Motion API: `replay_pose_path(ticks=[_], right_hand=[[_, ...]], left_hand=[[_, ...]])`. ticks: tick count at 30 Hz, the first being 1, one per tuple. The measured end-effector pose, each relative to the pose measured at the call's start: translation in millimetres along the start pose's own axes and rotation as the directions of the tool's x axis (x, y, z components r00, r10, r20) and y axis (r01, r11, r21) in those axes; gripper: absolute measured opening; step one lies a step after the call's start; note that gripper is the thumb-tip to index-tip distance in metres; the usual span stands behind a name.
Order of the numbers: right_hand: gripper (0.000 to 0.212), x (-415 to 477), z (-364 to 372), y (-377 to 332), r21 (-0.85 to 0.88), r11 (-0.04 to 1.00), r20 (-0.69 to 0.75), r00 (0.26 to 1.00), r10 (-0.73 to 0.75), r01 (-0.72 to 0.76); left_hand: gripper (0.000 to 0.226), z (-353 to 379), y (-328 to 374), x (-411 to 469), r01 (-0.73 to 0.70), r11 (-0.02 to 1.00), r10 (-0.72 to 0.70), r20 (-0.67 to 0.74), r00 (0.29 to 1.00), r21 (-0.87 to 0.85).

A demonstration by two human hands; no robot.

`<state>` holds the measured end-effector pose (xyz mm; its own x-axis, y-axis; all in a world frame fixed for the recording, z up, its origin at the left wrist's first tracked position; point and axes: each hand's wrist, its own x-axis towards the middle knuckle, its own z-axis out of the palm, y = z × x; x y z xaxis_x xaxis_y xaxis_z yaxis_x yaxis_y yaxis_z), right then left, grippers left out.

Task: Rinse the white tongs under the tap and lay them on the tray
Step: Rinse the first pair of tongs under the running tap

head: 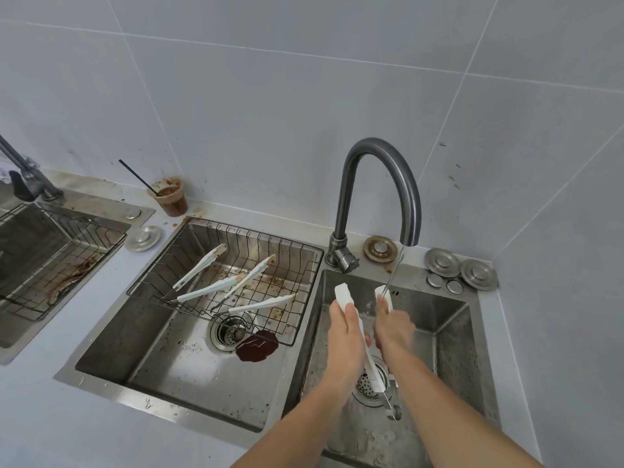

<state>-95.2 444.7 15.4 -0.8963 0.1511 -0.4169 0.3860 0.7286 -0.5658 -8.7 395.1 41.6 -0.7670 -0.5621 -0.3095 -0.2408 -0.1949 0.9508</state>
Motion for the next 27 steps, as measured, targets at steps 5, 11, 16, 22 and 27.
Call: replay_pose_path(ticks=[5, 11, 16, 22, 27], right_hand=[[0.073, -5, -3, -2, 0.175, 0.969, 0.119, 0.981, 0.156, -0.175], [0.058, -21, 1, -5, 0.166, 0.986, 0.185, 0.983, -0.013, -0.018], [0.045, -37, -4, -7, 0.386, 0.922, 0.334, 0.936, -0.109, -0.031], [0.029, -35, -15, 1, 0.641, 0.723, 0.497, 0.857, -0.135, -0.257], [0.014, -20, -32, 15, 0.785, 0.521, 0.513, 0.824, -0.243, -0.335]], left_hand=[[0.025, 10, -1, -13, -0.188, 0.976, 0.187, 0.022, 0.982, 0.107], [0.026, -5, -6, 1, -0.109, 0.988, 0.113, -0.029, 0.993, 0.112], [0.037, -13, -10, 24, 0.059, 0.997, -0.055, -0.089, 0.995, 0.043], [0.044, -14, -5, 53, 0.23, 0.973, -0.229, -0.02, 0.973, 0.023], [0.063, -6, -16, 71, 0.371, 0.929, -0.363, 0.206, 0.909, -0.001]])
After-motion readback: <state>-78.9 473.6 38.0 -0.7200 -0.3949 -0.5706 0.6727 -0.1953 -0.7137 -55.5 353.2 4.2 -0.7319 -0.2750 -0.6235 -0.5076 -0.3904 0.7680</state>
